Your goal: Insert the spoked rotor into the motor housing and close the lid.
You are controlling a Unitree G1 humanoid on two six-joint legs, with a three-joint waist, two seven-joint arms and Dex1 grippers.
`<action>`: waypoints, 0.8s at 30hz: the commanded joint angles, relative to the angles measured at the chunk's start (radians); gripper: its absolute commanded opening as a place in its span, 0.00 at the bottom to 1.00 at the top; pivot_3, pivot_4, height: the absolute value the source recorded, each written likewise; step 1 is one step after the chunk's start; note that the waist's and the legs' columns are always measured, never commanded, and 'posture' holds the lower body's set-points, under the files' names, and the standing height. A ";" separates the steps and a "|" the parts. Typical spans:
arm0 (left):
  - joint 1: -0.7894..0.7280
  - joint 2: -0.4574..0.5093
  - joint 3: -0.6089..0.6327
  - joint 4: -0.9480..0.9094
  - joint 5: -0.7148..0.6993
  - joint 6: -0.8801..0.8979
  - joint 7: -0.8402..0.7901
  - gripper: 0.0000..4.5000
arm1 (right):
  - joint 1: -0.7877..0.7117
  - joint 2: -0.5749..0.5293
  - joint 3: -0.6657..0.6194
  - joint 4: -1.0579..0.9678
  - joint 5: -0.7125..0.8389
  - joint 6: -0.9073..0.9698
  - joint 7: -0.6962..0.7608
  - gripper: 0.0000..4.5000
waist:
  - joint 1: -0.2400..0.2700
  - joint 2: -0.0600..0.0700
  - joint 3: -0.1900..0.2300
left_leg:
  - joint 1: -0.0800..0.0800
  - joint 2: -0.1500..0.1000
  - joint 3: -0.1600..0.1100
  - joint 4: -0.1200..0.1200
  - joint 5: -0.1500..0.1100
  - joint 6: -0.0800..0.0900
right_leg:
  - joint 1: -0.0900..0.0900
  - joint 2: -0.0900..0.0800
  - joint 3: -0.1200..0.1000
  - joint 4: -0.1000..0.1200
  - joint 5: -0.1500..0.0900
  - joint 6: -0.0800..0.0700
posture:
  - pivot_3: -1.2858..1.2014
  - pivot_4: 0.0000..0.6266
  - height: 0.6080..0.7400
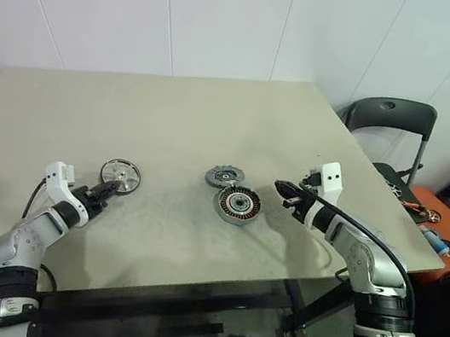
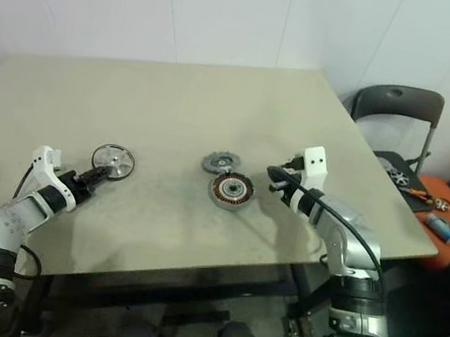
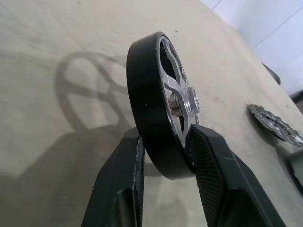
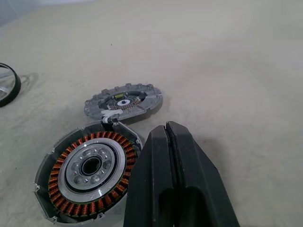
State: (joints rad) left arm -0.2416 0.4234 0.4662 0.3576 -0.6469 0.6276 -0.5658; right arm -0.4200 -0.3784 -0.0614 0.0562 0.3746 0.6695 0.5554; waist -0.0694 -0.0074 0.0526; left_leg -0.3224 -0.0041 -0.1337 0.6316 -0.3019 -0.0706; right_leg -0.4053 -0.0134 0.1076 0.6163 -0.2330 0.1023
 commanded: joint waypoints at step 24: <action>-0.223 -0.173 -0.170 -0.156 -0.244 0.361 -0.089 0.09 | -0.024 -0.039 -0.092 -0.016 -0.009 -0.058 -0.051 0.00 | 0.001 0.000 0.000 | -0.001 0.000 0.000 0.000 0.000 0.000 | 0.000 0.000 0.000 -0.002 0.000 0.001 | 0.52 0.00 1.00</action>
State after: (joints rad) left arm -0.4223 0.2565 0.3006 0.2019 -0.8509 0.9661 -0.6372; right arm -0.4270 -0.4061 -0.1284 0.0633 0.3660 0.6329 0.5114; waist -0.0683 -0.0077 0.0529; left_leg -0.3237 -0.0044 -0.1335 0.6318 -0.3019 -0.0706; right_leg -0.4051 -0.0134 0.1076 0.6144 -0.2326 0.1033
